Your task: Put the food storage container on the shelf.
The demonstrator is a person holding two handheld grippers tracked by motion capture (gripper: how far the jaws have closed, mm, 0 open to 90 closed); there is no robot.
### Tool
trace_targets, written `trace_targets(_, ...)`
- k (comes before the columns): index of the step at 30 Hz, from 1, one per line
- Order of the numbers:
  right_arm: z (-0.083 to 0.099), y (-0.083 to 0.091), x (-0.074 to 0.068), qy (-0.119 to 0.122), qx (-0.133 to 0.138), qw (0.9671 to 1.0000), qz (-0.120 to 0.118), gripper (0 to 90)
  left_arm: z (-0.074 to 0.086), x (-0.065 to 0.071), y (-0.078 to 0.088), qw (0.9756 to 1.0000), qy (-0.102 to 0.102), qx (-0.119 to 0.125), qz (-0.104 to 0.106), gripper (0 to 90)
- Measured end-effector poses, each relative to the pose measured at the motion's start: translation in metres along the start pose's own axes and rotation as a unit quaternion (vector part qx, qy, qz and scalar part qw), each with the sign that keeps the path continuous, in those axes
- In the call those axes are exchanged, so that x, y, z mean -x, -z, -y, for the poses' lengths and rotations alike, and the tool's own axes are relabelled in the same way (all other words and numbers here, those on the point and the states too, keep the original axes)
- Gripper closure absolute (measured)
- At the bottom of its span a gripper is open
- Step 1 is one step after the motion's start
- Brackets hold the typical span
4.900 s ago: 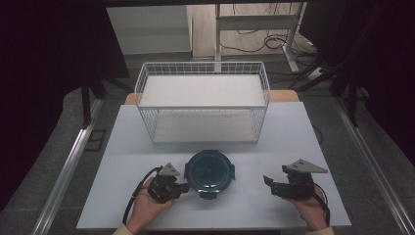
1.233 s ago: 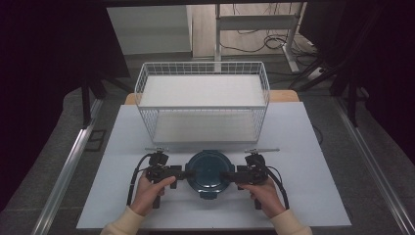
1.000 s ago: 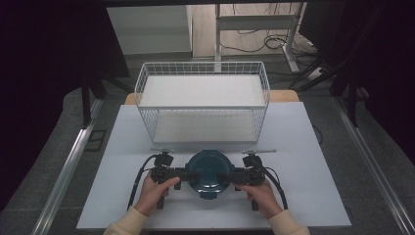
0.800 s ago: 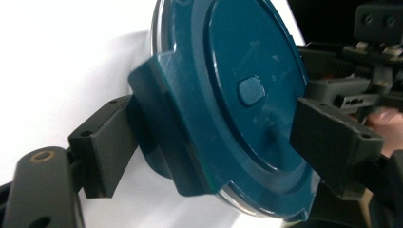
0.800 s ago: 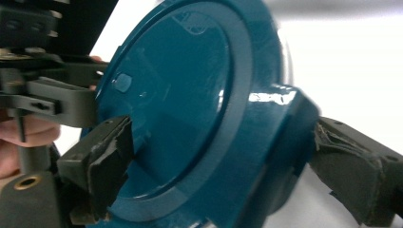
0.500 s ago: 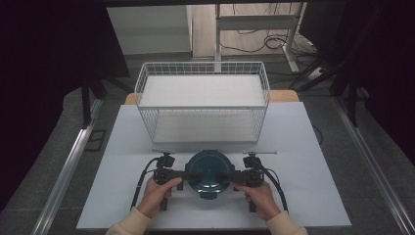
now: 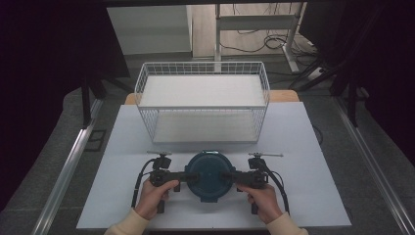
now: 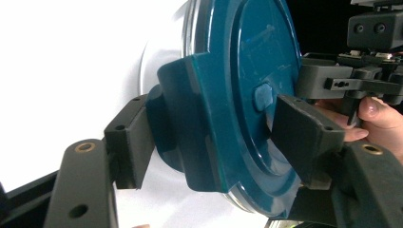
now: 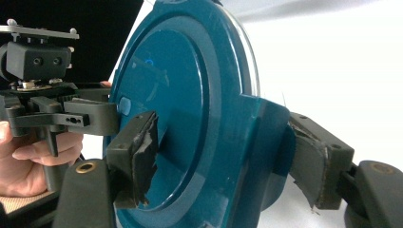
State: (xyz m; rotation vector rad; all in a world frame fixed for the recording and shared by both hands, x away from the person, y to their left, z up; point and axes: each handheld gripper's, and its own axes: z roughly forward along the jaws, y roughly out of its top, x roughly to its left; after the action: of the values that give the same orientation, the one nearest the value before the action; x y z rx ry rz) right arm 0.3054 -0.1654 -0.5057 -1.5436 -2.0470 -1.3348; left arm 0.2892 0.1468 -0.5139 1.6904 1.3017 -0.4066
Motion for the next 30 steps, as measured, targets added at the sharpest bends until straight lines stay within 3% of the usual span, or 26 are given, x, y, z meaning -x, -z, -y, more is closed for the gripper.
trace_targets(14,0.004,0.008,-0.005,-0.001,0.023,0.9997,-0.003,34.3,0.002,0.011,0.008,0.9998,-0.015,0.009,-0.006,40.6)
trace_targets(30,0.000,0.019,-0.020,0.050,0.044,0.9978,0.001,34.5,-0.001,0.024,0.019,0.9985,-0.047,0.024,-0.009,41.7)
